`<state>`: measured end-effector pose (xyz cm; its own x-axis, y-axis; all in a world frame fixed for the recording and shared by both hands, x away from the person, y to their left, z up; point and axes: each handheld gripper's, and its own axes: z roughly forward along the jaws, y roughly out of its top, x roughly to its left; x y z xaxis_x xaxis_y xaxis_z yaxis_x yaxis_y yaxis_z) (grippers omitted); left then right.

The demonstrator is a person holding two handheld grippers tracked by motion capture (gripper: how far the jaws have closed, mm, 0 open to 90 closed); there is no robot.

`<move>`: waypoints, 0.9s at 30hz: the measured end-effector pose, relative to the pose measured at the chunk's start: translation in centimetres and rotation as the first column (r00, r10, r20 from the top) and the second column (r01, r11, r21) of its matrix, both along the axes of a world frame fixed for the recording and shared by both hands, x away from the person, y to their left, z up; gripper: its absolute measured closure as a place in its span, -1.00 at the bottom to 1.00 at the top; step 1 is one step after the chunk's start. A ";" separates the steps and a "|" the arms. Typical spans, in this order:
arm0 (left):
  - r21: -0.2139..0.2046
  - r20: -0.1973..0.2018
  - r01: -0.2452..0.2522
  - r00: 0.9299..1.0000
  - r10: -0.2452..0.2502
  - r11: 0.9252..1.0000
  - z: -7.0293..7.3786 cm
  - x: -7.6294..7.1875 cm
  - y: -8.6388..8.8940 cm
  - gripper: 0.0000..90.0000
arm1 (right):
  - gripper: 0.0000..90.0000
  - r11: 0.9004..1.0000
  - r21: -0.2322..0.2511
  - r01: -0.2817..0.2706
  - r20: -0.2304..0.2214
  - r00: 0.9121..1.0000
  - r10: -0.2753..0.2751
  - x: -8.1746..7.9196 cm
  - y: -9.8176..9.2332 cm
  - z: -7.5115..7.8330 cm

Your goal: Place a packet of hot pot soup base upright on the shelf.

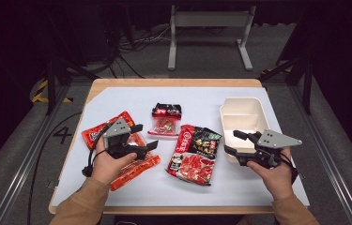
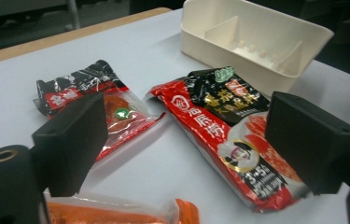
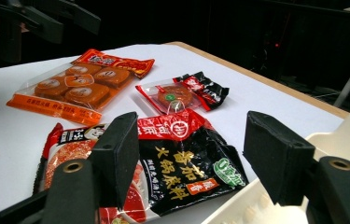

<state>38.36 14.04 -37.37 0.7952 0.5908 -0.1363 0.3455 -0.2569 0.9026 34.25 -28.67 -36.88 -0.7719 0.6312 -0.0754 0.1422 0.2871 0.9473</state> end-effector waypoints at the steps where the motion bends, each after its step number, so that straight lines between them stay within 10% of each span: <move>1: -0.002 -0.002 0.001 1.000 -0.001 1.000 0.0 0.2 -0.2 -0.66 | -0.19 1.000 0.002 0.003 0.000 1.000 -0.003 0.0 -0.1 0.0; 10: -0.028 -0.054 0.016 0.998 -0.017 0.999 -0.2 2.7 -2.3 -0.49 | -0.20 1.000 0.005 0.020 0.048 0.999 -0.021 -0.2 -0.5 0.1; 27: -0.079 -0.090 0.067 0.993 -0.074 0.995 -0.9 5.2 -5.0 -0.55 | -0.26 0.999 -0.009 0.031 -0.003 1.000 -0.031 -0.9 -0.9 -0.1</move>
